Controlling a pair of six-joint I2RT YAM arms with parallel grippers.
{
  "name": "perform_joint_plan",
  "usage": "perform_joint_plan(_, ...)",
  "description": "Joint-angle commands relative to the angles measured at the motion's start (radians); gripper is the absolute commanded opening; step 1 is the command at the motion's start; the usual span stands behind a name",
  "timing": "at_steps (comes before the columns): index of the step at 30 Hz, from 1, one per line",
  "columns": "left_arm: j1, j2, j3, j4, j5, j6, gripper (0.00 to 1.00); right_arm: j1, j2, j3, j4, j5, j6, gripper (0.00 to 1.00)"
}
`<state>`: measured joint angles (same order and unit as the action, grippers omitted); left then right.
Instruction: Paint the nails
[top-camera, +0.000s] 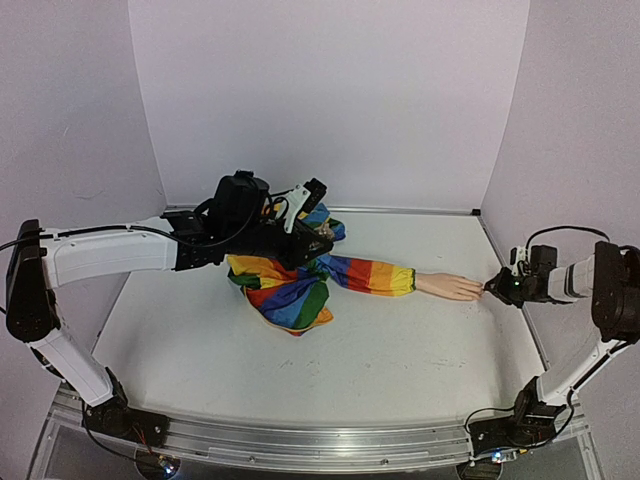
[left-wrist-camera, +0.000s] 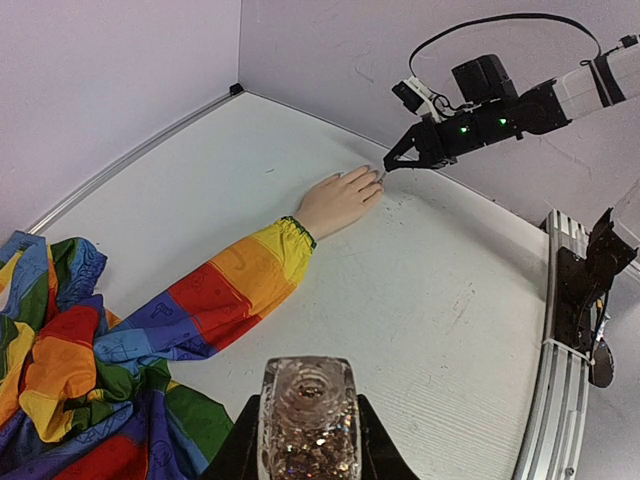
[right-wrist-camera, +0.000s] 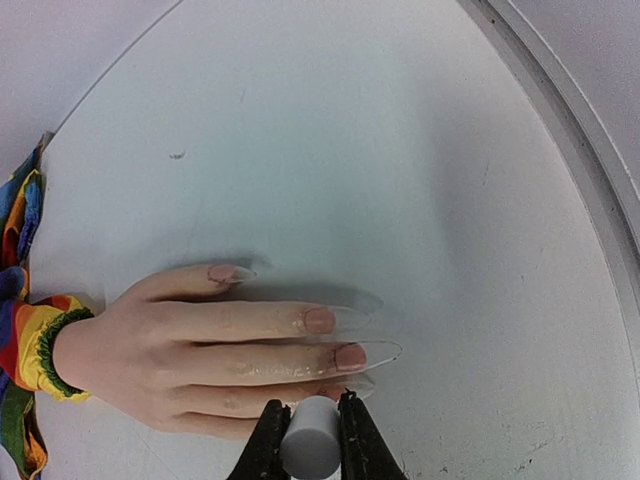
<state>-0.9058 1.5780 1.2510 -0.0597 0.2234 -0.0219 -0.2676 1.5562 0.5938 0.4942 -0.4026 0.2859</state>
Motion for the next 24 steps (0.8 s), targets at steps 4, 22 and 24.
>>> perform_joint_plan(4,0.005,-0.016,0.046,0.054,-0.014,0.02,0.0,0.005,0.011,0.039,-0.008,0.014,-0.005,0.0)
perform_joint_plan(22,0.005,-0.005,0.051,0.054,-0.013,0.02,0.0,0.007,0.022,0.046,-0.018,0.028,-0.005,0.0)
perform_joint_plan(24,0.004,-0.003,0.053,0.054,-0.013,0.02,0.0,0.007,0.024,0.047,-0.018,0.033,-0.004,0.0)
